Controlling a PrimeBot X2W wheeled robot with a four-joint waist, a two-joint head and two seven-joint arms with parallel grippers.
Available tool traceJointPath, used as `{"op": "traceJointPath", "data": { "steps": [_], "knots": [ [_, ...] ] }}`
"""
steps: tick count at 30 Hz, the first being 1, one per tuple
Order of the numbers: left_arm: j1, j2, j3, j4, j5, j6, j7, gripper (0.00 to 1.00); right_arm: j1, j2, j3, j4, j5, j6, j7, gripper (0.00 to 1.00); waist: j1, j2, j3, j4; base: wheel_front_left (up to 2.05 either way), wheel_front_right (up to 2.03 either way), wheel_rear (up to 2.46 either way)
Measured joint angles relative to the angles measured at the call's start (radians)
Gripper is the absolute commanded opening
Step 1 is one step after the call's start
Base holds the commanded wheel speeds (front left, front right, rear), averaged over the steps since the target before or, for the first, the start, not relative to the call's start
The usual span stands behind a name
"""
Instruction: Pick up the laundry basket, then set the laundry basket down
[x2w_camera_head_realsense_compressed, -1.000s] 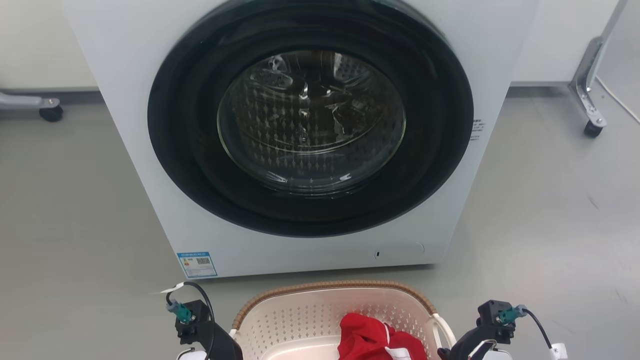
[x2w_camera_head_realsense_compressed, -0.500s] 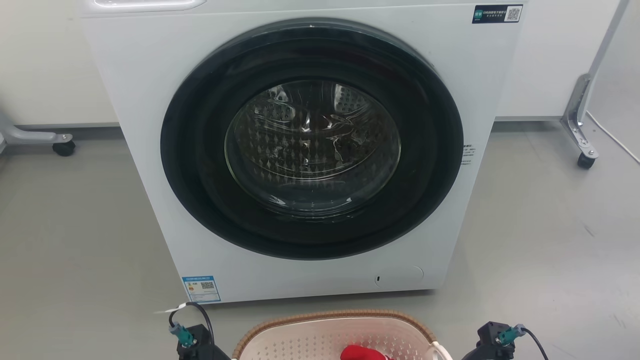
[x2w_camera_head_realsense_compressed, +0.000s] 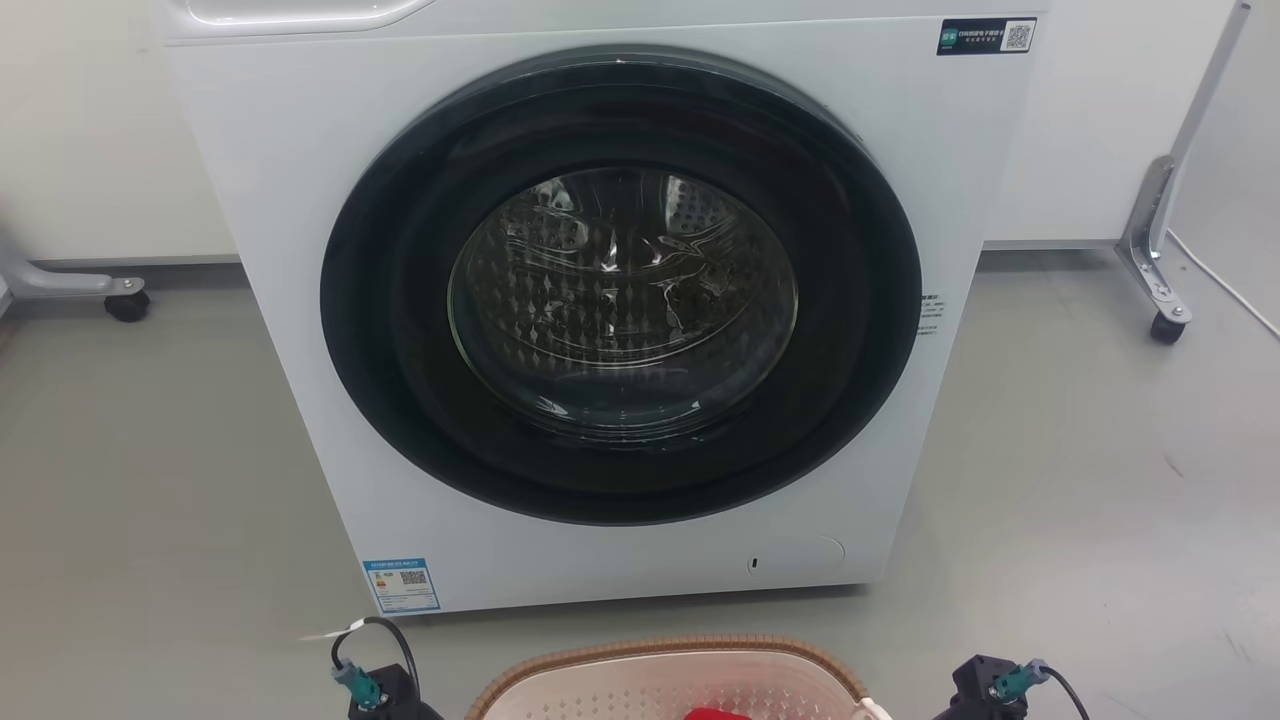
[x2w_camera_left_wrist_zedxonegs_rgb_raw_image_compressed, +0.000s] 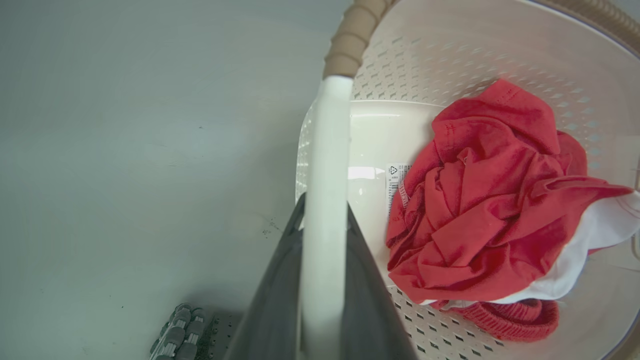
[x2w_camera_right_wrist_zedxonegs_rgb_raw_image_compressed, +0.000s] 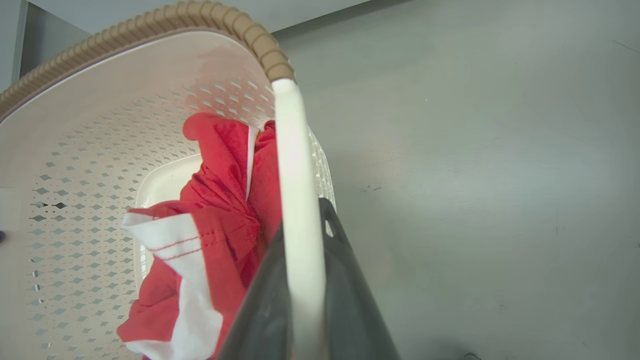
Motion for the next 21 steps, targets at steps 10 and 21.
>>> {"op": "traceJointPath", "data": {
  "steps": [10,21],
  "knots": [
    [0.0,0.002,-0.002,0.0,-0.006,0.004,0.0,0.0,0.0,-0.002,0.008,-0.013,0.014,-0.001,0.008,0.0,0.0,0.0,-0.002,-0.004,0.0,0.0,0.0],
    [0.0,0.002,-0.005,0.0,-0.014,0.004,0.0,0.0,0.009,-0.006,0.015,-0.021,0.03,-0.001,0.008,0.0,0.0,0.0,0.0,-0.004,0.0,0.0,0.0]
  ]
}}
